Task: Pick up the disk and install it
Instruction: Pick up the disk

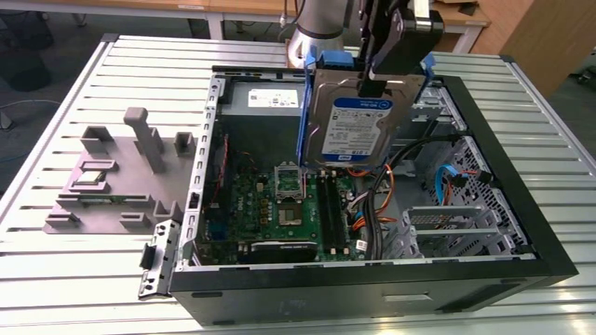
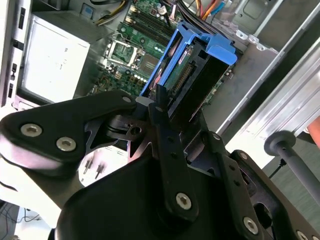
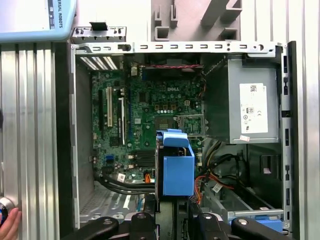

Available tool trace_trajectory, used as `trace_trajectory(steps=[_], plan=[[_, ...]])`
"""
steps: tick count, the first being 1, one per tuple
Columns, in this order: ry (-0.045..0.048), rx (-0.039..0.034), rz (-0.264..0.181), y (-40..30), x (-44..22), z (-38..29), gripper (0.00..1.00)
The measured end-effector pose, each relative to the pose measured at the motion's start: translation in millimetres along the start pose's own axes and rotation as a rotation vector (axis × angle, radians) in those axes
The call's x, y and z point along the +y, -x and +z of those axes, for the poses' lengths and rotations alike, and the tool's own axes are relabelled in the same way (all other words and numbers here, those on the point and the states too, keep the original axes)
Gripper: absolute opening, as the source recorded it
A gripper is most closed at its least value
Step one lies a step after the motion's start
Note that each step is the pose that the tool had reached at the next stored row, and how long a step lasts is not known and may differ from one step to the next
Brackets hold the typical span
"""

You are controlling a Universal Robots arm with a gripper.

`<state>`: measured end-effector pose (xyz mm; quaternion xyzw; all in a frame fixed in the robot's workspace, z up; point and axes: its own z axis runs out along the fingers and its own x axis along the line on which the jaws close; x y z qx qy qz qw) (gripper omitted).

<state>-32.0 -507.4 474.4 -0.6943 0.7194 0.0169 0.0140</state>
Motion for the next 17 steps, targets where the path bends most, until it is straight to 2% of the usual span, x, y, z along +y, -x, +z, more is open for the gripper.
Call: trace_trajectory(steps=[7,17], plan=[[-0.0001,0.0017,0.0,-11.6,-0.4,-0.5,0.35],[0.0,0.0017,0.0,-13.6,-0.5,-0.6,0.35]])
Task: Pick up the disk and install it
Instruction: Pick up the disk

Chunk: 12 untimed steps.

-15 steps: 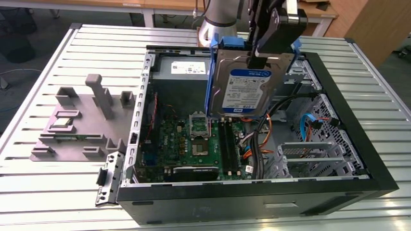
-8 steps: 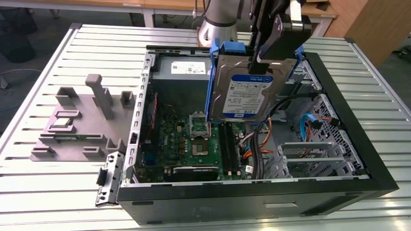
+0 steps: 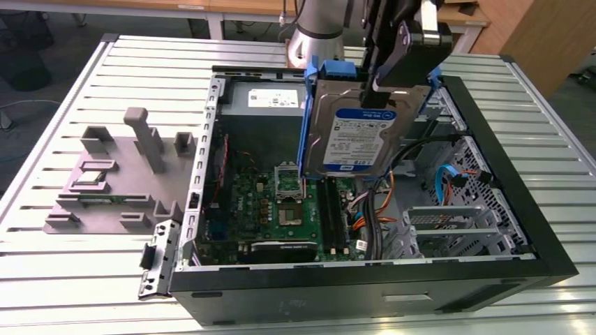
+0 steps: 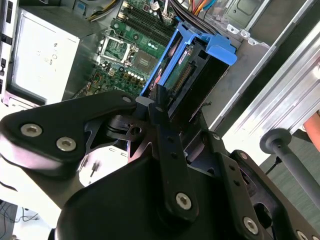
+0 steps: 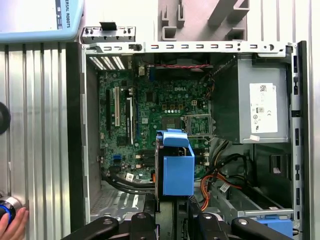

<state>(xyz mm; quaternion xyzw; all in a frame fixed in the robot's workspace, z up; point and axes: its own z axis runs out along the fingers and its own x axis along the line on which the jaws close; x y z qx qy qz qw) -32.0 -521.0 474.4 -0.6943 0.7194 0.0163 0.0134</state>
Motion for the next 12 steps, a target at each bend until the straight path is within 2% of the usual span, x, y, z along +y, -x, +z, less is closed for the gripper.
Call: trace_trajectory(steps=[12], plan=[[0.0,0.0005,0.0,-16.1,-0.6,-0.6,0.35]])
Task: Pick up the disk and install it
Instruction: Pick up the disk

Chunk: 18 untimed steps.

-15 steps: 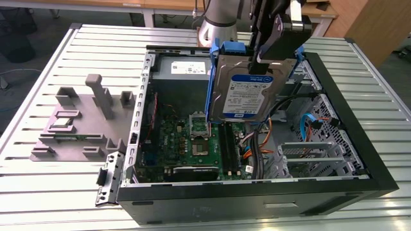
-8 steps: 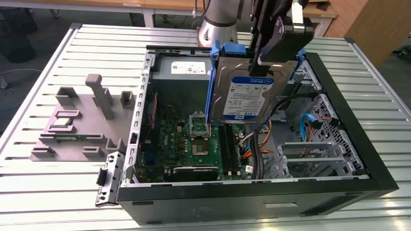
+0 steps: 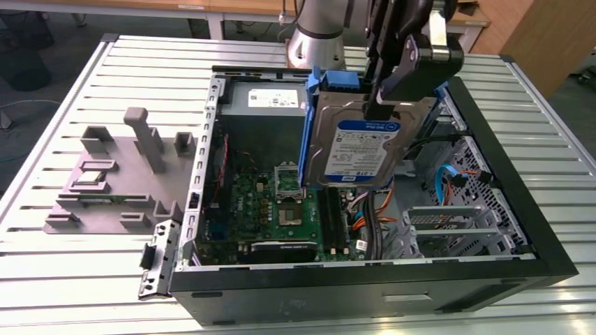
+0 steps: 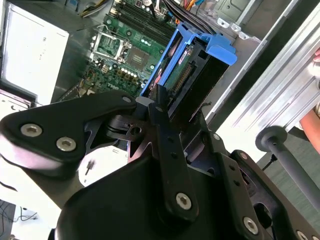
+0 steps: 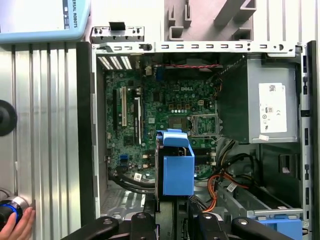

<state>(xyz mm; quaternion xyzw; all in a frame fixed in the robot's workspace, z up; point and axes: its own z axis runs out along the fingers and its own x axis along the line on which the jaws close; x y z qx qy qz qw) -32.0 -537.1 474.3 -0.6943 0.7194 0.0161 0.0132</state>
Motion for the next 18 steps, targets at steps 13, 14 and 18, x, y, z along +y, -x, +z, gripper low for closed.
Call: trace_trajectory(steps=[13,14,18], plan=[[0.0,0.0003,0.0,-10.0,-0.4,-0.4,0.35],[0.0,0.0004,0.0,-11.2,-0.4,-0.4,0.35],[-0.0001,0.0003,0.0,-16.9,-0.6,-0.6,0.35]])
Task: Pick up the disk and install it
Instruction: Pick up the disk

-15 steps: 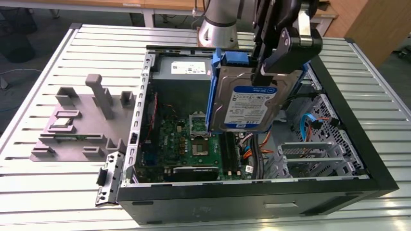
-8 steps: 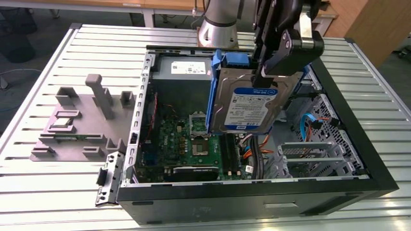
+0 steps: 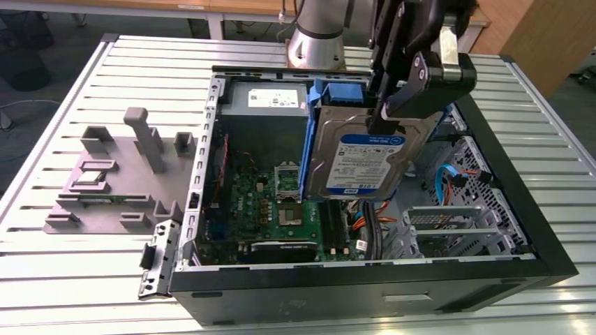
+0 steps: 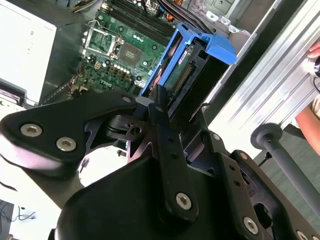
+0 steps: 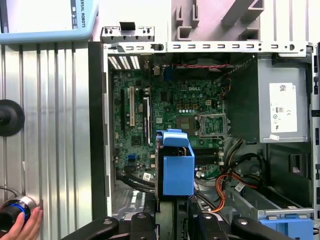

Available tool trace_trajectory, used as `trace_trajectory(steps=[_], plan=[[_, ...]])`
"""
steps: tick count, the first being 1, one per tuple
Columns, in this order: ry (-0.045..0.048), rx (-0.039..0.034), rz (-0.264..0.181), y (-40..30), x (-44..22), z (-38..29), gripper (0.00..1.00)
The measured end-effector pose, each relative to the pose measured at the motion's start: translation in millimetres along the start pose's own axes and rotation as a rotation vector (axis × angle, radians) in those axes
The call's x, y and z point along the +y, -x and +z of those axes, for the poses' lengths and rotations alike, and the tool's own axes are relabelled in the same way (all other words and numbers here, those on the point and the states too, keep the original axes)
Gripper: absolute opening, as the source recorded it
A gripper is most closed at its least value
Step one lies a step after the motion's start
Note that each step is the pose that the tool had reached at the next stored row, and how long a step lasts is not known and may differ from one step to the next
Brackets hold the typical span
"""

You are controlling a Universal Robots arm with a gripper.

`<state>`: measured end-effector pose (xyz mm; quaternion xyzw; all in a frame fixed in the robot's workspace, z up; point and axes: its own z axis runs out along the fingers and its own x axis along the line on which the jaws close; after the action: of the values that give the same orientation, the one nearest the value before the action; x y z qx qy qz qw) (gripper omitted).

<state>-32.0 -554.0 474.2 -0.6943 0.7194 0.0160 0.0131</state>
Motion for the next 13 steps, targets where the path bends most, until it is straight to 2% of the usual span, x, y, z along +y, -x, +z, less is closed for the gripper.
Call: trace_trajectory(steps=[13], plan=[[0.0,0.0001,0.0,-12.1,-0.4,-0.5,0.35]])
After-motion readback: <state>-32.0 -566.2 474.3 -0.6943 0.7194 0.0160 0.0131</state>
